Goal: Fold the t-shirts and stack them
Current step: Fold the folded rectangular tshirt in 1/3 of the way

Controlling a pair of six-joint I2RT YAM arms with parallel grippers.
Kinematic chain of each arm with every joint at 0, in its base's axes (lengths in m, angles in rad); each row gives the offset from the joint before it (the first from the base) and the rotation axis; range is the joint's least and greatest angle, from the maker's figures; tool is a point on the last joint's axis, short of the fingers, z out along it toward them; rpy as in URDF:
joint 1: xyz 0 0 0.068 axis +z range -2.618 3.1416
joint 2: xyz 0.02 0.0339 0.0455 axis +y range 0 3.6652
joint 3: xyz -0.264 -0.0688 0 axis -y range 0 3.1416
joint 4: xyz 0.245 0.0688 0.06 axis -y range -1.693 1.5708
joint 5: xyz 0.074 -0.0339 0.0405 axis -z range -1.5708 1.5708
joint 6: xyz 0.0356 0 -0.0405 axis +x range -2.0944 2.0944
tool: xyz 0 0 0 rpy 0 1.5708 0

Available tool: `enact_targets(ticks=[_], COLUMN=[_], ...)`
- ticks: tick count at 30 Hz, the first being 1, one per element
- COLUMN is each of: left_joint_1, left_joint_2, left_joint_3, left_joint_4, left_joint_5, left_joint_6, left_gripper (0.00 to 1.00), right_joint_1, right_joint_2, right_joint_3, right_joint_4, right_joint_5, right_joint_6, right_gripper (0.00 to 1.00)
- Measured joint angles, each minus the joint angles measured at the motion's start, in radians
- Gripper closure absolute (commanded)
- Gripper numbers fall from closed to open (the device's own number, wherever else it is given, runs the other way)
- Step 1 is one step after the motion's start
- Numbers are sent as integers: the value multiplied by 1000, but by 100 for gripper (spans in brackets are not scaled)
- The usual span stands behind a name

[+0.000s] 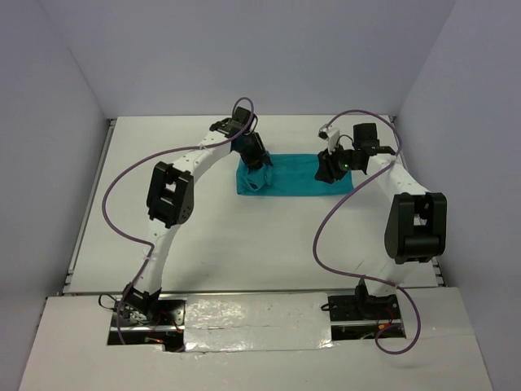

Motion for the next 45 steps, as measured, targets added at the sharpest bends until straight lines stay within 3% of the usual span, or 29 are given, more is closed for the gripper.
enact_targets(ticks=[4,8,10,18,24,28,36,41,45], left_joint_1=[0,6,9,25,55,114,292,315,323], left_joint_2=[0,0,0,-52,-213,-394,-818,-954,-1033], left_joint_3=[0,0,0,0,-52,-179,-733,-983,-1106], left_joint_4=[38,74,93,199,274,291,322,310,324], left_joint_5=[34,80,107,210,240,216,103,68,59], left_joint_6=[-22,-47,-61,-92,-39,31,135,157,148], left_gripper=[32,28,17,13,13,12,10,9,9], right_joint_1=[0,0,0,4,85,206,479,549,554], right_joint_2=[-1,-1,-1,-16,-17,-17,60,246,346], right_joint_3=[-4,-4,-4,-3,13,59,271,455,463], right_joint_4=[1,1,1,-7,-39,-42,37,36,6], right_joint_5=[0,0,-1,-35,-54,-37,143,286,370], right_joint_6=[0,0,1,-7,4,77,281,327,335], right_gripper=[54,54,54,54,55,54,52,55,56])
